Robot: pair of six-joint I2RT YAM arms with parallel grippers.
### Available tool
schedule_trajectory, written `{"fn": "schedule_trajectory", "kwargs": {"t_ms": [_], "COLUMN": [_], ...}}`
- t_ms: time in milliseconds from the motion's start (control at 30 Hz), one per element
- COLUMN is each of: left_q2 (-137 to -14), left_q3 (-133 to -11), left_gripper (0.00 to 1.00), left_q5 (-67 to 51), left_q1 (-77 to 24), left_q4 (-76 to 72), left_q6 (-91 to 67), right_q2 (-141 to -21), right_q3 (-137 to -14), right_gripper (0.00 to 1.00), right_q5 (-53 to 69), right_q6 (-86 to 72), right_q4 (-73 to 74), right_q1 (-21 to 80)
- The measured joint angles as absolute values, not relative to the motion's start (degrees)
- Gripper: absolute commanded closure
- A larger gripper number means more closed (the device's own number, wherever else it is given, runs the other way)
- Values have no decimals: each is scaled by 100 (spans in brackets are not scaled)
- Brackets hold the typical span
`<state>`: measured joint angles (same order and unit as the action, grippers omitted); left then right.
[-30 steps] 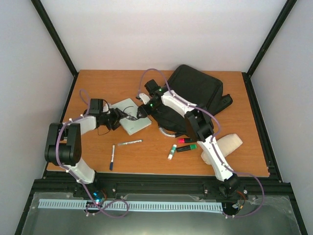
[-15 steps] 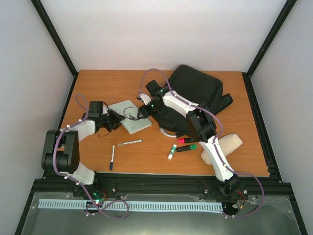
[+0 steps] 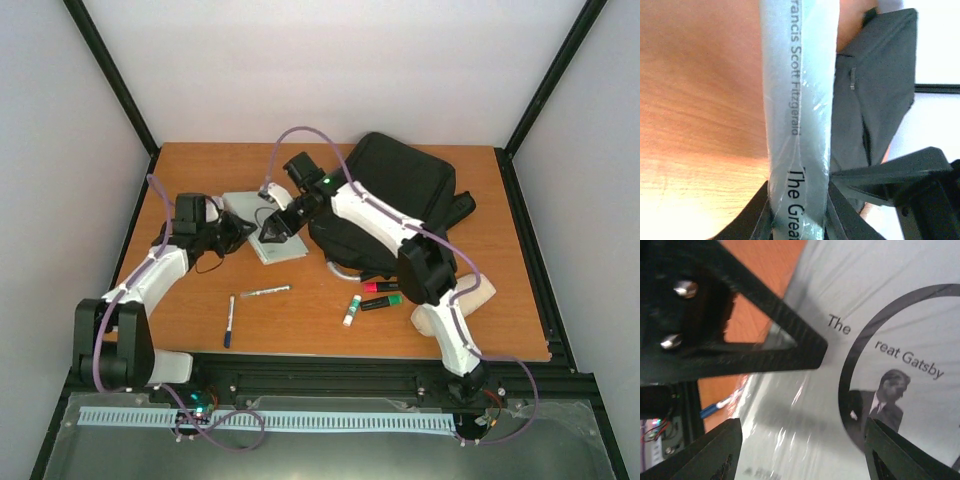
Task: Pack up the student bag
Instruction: Pick up the book from the center of the board.
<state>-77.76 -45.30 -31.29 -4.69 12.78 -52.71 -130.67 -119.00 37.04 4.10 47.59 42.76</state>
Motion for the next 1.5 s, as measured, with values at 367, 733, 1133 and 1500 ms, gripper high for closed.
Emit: {"fn": "schedule_trajectory", "kwargs": {"t_ms": [367,733,1133,1500], "left_q2": [-7120,-7126,-7146,-7116], "left_q3": [-4818,-5022,-5218,-5393], "left_gripper": [99,99,99,99], "left_q5": [-3647,-4416,-4779,-5207], "left_q1": [-493,-1752,-2366,-2460], "left_q4": [1396,1210,1721,1719], "left_q6": [-4414,-3664,-2947,-2624], "right_q2": [-10575,-9498,-9384,-8401], "right_q3": [-10805,-8914,-8248,-7843], "right_gripper": [28,20,20,20], "right_q5": [4185,4895,5638,5441], "right_q6": [611,1251,1396,1780], "right_q4": [4676,4558,4582,4812], "right_q1": [2692,1844,1824,932]}}
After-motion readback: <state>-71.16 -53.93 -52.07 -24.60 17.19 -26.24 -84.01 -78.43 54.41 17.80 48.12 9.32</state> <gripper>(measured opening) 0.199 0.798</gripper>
